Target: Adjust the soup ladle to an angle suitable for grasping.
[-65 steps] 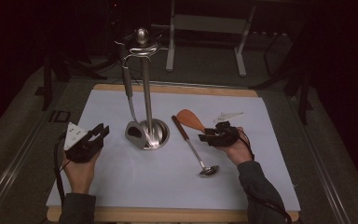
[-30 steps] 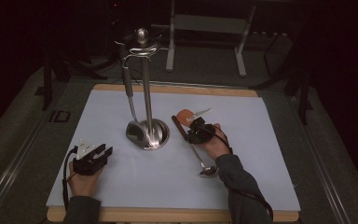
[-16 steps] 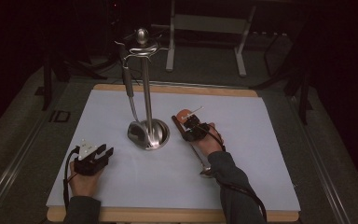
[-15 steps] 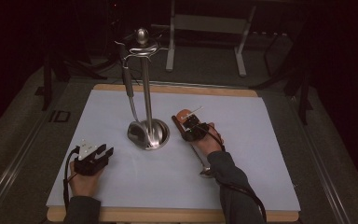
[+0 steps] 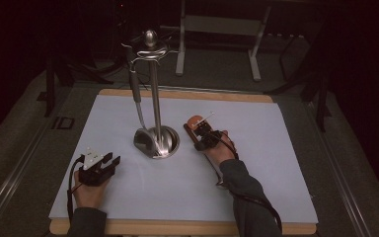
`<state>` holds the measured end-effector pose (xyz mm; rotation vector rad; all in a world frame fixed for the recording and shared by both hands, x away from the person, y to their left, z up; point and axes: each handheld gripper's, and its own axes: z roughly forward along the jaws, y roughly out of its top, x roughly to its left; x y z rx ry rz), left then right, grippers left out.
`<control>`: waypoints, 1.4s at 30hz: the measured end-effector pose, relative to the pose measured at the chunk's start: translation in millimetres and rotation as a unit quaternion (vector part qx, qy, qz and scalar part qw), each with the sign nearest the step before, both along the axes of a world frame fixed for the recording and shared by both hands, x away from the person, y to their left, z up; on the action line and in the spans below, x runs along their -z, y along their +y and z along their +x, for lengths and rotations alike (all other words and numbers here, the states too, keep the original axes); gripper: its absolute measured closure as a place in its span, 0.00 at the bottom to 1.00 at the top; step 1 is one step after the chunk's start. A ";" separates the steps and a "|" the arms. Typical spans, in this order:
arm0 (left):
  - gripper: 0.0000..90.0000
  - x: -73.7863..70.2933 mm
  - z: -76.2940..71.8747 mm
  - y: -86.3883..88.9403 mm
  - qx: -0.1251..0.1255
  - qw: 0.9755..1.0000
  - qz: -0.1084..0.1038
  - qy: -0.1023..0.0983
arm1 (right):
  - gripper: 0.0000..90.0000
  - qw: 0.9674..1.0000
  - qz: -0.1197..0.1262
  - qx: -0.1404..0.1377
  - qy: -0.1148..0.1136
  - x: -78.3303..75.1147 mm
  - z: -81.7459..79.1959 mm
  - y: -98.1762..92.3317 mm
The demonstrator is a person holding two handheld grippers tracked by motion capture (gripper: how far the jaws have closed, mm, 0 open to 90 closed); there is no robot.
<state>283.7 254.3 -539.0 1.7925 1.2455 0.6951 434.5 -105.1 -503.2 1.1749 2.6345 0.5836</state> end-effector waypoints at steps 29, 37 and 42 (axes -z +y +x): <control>0.71 0.3 1.2 -0.2 -0.002 1.000 0.001 0.005 | 0.77 0.984 -0.096 -0.108 0.100 -6.5 -43.1 -35.9; 0.71 0.3 0.9 0.3 -0.002 1.000 -0.002 0.003 | 0.80 0.978 -0.142 -0.098 0.120 -6.7 -39.7 -21.4; 0.70 0.3 0.4 0.3 -0.002 1.000 -0.003 0.001 | 0.81 0.975 -0.149 -0.094 0.133 -6.8 -37.1 -19.9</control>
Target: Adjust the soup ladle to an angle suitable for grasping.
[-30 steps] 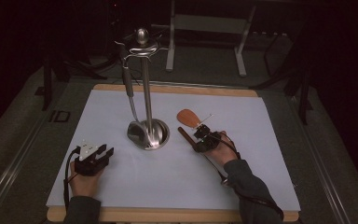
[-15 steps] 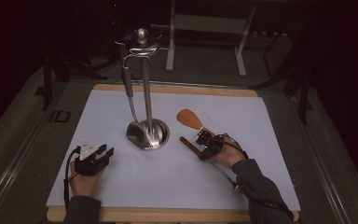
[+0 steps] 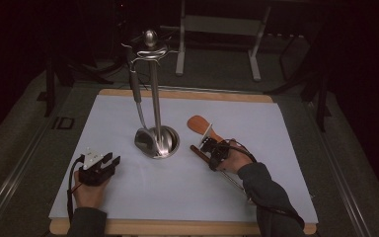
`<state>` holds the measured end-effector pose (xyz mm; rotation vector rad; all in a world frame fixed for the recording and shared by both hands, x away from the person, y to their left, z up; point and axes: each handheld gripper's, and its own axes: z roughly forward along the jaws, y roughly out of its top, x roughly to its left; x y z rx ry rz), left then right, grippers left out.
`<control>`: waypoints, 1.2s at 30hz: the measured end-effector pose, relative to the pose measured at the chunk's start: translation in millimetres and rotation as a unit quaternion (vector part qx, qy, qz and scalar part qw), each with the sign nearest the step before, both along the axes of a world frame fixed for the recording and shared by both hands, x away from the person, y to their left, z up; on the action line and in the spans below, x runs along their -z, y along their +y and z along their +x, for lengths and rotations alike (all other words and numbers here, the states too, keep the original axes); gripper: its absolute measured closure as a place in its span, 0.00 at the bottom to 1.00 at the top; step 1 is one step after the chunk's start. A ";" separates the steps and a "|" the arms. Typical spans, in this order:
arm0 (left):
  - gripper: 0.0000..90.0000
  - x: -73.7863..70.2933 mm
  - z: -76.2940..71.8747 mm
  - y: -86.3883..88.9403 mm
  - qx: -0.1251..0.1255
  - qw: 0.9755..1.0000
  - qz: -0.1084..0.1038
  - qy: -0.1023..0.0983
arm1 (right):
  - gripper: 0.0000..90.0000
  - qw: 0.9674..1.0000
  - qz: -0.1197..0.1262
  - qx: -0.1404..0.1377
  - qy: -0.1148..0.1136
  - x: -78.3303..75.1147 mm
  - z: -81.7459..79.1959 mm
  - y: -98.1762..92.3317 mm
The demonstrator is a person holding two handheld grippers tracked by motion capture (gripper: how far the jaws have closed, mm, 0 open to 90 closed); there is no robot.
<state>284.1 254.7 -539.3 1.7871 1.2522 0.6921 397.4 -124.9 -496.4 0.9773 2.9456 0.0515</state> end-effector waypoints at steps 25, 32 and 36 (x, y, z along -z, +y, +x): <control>0.71 -0.1 0.7 -0.9 0.001 1.000 0.006 0.003 | 0.82 0.995 0.093 -0.018 -0.027 -18.1 -8.5 -0.7; 0.71 0.0 0.5 -1.3 0.000 1.000 0.007 0.002 | 0.82 0.980 0.181 -0.037 -0.070 -32.9 -13.8 -4.1; 0.70 -0.1 0.4 -1.5 0.001 1.000 0.008 0.002 | 0.82 0.970 0.215 -0.040 -0.103 -40.3 -16.2 -4.0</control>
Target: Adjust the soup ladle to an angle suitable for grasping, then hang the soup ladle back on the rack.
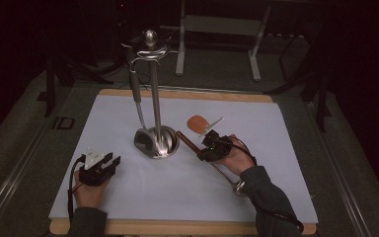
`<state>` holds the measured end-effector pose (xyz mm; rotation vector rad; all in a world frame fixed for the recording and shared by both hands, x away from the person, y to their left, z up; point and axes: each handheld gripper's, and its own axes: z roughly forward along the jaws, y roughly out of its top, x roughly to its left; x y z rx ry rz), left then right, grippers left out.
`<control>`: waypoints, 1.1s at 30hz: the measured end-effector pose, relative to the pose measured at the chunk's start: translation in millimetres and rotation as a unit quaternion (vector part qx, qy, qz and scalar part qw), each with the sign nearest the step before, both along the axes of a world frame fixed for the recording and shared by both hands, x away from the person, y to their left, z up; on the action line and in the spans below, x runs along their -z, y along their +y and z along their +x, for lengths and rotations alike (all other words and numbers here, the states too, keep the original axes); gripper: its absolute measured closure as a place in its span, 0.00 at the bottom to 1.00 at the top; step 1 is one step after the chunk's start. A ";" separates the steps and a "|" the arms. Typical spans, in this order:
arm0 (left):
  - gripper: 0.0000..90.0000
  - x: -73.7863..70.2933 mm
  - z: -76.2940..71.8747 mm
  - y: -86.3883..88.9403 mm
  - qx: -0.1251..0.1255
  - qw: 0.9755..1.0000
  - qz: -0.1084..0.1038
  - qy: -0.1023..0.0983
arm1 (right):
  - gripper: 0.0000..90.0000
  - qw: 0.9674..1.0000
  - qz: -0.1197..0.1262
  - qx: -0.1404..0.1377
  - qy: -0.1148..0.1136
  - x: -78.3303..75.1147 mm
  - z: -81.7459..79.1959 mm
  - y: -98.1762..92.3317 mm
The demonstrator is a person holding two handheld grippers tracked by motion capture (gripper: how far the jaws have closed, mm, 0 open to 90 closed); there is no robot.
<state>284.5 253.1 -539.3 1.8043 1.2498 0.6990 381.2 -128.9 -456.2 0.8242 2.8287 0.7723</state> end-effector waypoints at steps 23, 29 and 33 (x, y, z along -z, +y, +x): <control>0.70 0.0 -0.3 -0.6 -0.001 1.000 0.001 -0.002 | 0.82 0.979 0.174 0.010 -0.101 -23.0 -9.8 -3.5; 0.70 0.0 -0.4 -0.6 -0.001 1.000 0.001 -0.003 | 0.82 0.974 0.192 0.016 -0.116 -25.6 -11.8 -5.7; 0.70 -0.1 -0.6 -0.5 -0.001 1.000 0.002 -0.003 | 0.82 0.969 0.211 0.018 -0.130 -26.8 -14.9 -5.9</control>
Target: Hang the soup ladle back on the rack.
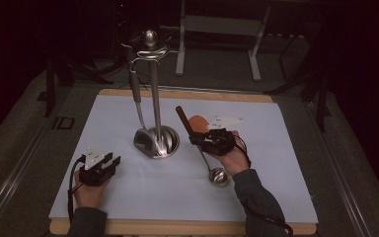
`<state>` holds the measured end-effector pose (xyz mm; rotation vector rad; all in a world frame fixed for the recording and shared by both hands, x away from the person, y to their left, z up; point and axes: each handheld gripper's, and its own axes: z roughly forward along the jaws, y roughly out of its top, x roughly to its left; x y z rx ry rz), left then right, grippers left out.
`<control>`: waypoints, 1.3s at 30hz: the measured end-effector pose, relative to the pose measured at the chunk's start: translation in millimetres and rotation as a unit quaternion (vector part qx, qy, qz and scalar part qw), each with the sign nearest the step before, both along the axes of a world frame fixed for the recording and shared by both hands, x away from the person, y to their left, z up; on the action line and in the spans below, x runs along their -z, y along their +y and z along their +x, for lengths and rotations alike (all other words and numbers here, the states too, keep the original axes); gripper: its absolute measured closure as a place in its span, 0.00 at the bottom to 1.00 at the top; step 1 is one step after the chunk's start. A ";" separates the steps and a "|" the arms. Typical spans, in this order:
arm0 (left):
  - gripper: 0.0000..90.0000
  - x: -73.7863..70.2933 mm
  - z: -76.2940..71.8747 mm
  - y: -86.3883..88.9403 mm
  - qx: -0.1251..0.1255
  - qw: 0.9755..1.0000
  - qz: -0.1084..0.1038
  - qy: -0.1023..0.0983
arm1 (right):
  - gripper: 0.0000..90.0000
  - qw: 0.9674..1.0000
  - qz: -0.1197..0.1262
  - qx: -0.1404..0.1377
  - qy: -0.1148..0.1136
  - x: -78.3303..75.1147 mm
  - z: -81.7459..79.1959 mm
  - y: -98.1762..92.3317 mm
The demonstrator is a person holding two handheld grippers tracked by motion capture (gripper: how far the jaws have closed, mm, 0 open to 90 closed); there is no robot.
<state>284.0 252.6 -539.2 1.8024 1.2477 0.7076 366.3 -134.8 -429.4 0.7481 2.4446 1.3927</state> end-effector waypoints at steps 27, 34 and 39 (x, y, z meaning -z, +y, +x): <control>0.70 -0.1 -0.1 -0.1 0.000 1.000 0.001 0.000 | 0.82 0.997 0.044 0.021 -0.060 -13.0 -12.6 15.0; 0.70 0.0 -0.1 -0.2 0.000 1.000 0.001 -0.001 | 0.82 0.996 0.056 0.023 -0.064 -16.8 -13.5 20.0; 0.70 0.0 -0.1 -0.3 0.000 1.000 0.003 -0.001 | 0.82 0.995 0.062 0.027 -0.068 -20.1 -13.6 23.3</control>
